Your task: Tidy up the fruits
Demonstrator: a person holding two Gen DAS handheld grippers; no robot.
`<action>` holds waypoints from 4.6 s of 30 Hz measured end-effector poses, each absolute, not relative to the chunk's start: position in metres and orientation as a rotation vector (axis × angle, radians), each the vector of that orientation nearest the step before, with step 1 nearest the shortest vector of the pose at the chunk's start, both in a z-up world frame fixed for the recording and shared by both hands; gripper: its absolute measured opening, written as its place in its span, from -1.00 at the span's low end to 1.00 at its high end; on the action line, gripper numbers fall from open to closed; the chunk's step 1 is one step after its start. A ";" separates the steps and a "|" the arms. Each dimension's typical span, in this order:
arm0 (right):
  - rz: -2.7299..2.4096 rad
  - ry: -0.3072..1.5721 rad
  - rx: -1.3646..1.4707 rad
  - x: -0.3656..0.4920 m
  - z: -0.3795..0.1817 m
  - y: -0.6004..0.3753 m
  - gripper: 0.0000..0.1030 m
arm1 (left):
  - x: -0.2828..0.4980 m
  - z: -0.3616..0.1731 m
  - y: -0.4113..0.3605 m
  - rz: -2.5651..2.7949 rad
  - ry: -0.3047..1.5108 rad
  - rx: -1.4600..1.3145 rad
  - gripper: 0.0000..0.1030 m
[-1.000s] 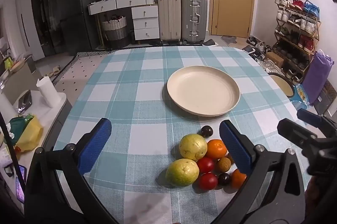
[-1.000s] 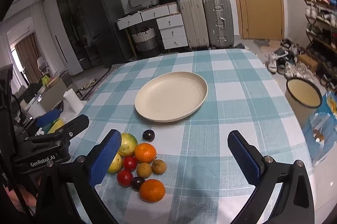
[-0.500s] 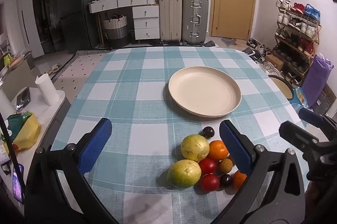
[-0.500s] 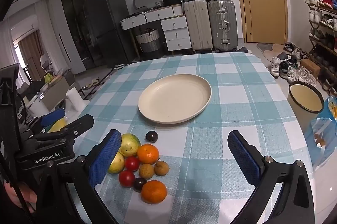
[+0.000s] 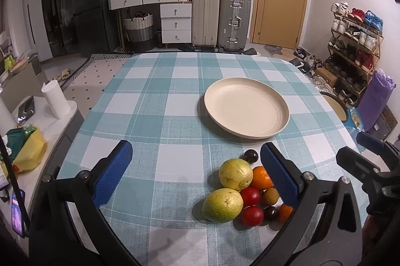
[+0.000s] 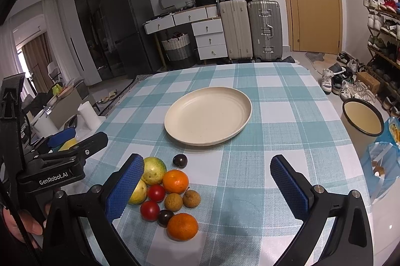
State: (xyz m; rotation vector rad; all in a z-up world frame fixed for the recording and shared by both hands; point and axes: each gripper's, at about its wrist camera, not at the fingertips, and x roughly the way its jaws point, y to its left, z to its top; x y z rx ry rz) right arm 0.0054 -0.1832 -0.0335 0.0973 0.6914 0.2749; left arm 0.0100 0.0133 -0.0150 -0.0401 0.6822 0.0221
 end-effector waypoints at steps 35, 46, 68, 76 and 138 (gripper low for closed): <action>0.287 0.691 0.068 0.005 -0.032 -0.178 1.00 | 0.008 -0.020 0.009 0.011 0.694 -0.027 0.99; 0.280 0.694 0.074 0.003 -0.038 -0.181 1.00 | 0.007 -0.026 0.016 -0.005 0.706 -0.038 0.99; 0.260 0.753 0.090 0.014 -0.065 -0.190 1.00 | 0.017 -0.088 0.022 -0.114 0.880 -0.047 0.98; 0.268 0.785 0.091 0.023 -0.079 -0.190 1.00 | 0.024 -0.102 0.024 -0.202 0.930 -0.110 0.72; 0.510 0.974 0.144 -0.002 -0.133 -0.162 0.51 | 0.032 -0.099 0.043 -0.354 1.016 -0.236 -0.08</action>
